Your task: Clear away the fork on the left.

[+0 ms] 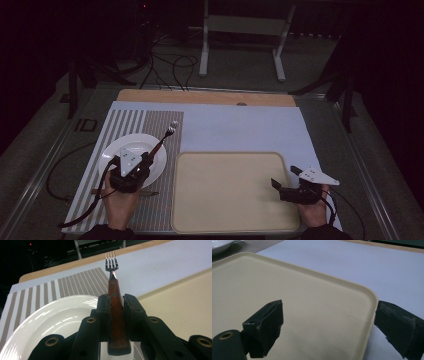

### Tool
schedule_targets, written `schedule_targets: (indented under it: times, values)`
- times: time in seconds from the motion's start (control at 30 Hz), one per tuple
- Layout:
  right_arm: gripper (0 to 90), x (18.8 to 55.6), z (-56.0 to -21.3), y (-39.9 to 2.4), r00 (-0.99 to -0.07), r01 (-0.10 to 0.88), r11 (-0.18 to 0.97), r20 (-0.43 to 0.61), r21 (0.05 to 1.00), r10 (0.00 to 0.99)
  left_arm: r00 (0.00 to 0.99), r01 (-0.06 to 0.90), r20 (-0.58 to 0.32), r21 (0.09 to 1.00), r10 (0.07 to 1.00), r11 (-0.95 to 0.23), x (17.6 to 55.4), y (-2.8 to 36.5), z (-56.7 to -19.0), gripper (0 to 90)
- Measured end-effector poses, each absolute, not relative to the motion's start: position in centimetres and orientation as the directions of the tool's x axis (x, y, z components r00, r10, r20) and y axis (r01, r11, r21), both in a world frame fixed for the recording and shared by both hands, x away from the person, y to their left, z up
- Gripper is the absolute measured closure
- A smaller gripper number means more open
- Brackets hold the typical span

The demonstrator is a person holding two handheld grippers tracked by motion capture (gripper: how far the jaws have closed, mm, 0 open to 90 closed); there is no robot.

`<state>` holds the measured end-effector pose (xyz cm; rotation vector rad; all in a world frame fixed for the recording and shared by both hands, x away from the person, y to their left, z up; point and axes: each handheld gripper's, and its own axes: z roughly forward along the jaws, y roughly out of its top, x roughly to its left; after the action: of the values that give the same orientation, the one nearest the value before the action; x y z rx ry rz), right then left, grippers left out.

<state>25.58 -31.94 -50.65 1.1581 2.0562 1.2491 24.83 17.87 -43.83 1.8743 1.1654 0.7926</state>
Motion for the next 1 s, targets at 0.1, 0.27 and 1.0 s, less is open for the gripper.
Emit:
schedule_targets:
  times: [0.1, 0.27, 1.0]
  values:
    - [8.6, 25.6, -50.6, -31.9, -0.535, 0.418, 0.232, 0.032, 0.878, 0.844, 0.384, 0.429, 0.111, 0.858, 0.917, -0.284, 24.2, 17.4, -44.2, 75.9]
    - [8.6, 25.6, -50.6, -31.9, -0.536, 0.418, 0.233, 0.031, 0.878, 0.844, 0.384, 0.433, 0.118, 0.853, 0.916, -0.291, 23.2, 16.7, -44.7, 75.9]
    - [8.6, 25.6, -50.6, -31.9, -0.537, 0.417, 0.235, 0.03, 0.878, 0.843, 0.398, 0.462, 0.091, 0.84, 0.913, -0.285, 22.2, 14.9, -46.7, 75.8]
